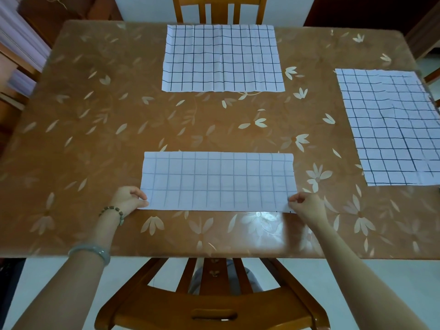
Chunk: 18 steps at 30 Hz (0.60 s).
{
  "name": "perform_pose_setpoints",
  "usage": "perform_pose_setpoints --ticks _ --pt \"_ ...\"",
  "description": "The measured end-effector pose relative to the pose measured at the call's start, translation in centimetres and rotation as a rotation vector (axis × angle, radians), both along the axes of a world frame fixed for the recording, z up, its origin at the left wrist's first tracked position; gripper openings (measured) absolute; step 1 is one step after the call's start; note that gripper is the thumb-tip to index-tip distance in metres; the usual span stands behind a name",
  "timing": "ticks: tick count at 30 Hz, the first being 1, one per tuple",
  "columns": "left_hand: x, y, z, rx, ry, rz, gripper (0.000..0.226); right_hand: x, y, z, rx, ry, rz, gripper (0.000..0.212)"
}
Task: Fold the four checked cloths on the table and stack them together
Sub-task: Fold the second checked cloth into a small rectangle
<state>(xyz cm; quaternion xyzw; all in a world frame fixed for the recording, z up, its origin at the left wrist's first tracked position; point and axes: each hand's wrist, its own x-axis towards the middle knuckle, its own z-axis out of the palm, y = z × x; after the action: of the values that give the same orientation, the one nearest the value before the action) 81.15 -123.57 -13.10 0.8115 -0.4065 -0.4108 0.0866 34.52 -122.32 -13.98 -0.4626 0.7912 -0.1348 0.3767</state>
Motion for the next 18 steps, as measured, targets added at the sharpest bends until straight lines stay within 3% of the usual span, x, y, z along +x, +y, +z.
perform_pose_setpoints --ticks 13,18 --pt "0.0 -0.5 -0.4 0.045 -0.105 -0.118 0.014 -0.3 -0.1 -1.0 -0.004 0.033 0.033 0.019" --pt "-0.8 -1.2 0.1 0.119 -0.403 -0.317 0.024 -0.9 -0.1 -2.0 -0.008 0.165 0.120 0.014"
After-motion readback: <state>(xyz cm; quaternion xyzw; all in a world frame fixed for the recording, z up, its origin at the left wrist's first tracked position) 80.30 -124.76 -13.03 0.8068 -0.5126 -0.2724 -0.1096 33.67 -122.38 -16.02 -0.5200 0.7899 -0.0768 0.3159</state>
